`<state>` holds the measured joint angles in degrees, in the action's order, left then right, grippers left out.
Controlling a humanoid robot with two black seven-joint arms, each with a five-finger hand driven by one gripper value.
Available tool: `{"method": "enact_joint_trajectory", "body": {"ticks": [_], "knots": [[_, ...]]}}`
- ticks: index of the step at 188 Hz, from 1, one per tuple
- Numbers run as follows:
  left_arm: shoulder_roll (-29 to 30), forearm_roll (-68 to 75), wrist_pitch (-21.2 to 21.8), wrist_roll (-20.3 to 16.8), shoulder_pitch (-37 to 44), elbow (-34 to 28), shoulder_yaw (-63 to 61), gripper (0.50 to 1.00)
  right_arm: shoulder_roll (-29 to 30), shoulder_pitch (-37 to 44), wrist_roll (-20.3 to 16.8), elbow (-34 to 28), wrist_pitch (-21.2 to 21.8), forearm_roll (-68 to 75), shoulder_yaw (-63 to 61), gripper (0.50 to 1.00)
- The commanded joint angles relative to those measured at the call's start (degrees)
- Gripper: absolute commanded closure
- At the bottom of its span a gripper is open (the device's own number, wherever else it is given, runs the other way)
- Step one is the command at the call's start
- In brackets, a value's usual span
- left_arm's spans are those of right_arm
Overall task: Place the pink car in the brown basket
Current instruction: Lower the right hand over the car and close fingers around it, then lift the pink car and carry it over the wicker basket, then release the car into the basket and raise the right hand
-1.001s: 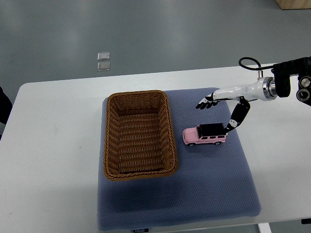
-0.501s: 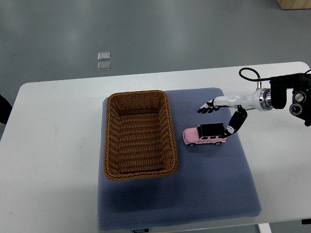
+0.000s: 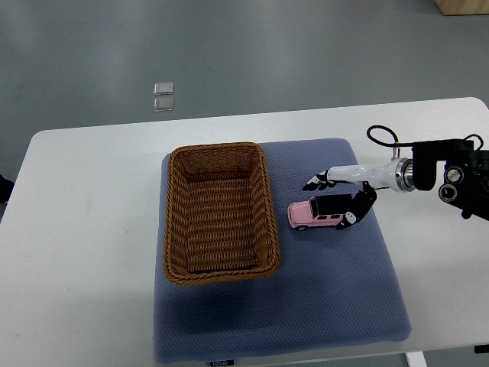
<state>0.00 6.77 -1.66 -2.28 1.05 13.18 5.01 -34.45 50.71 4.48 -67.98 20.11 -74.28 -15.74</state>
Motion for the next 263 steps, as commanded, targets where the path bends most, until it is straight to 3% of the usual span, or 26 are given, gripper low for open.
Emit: {"method": "enact_joint_trajectory", "body": {"ticks": [1,20,40,52,56,136,172,203,263], "knots": [[0.0,0.0,0.0,0.0,0.0,0.0,0.0,0.5,0.3,-0.8,0.1,0.3,-0.4,-0.3,0.1,0.689],[0.0,0.0,0.0,0.1,0.0,0.0,0.0,0.5,0.6,-1.0,0.2,0.6,-0.4,-0.5,0.1,0.758],[0.0,0.0,0.0,0.1,0.0,0.0,0.0,0.5,0.8,-1.5,0.3,1.0,-0.9,-0.7,0.2,0.875],[0.0,0.0,0.0,0.0,0.0,-0.1,0.0,0.5,0.8,-1.5,0.4,1.0,-1.2,-0.7,0.3,0.985],[0.0,0.0,0.0,0.0,0.0,-0.1,0.0,0.5,0.8,-1.5,0.4,1.1,-1.4,-0.7,0.2,1.0],[0.0,0.0,0.0,0.0,0.0,-0.1,0.0,0.5,-6.4,5.5,0.6,-1.8,-0.9,0.6,-0.8,1.0],[0.0,0.0,0.0,0.1,0.0,0.0,0.0,0.5,-5.7,11.0,0.5,-2.3,0.9,2.2,-0.7,1.0],[0.0,0.0,0.0,0.1,0.0,0.1,-0.1,0.5,1.1,14.1,0.2,-0.7,1.2,3.4,0.3,1.0],[0.0,0.1,-0.1,0.1,-0.1,0.6,-0.2,0.5,19.3,16.5,0.3,11.0,1.1,3.3,4.0,1.0]]}}
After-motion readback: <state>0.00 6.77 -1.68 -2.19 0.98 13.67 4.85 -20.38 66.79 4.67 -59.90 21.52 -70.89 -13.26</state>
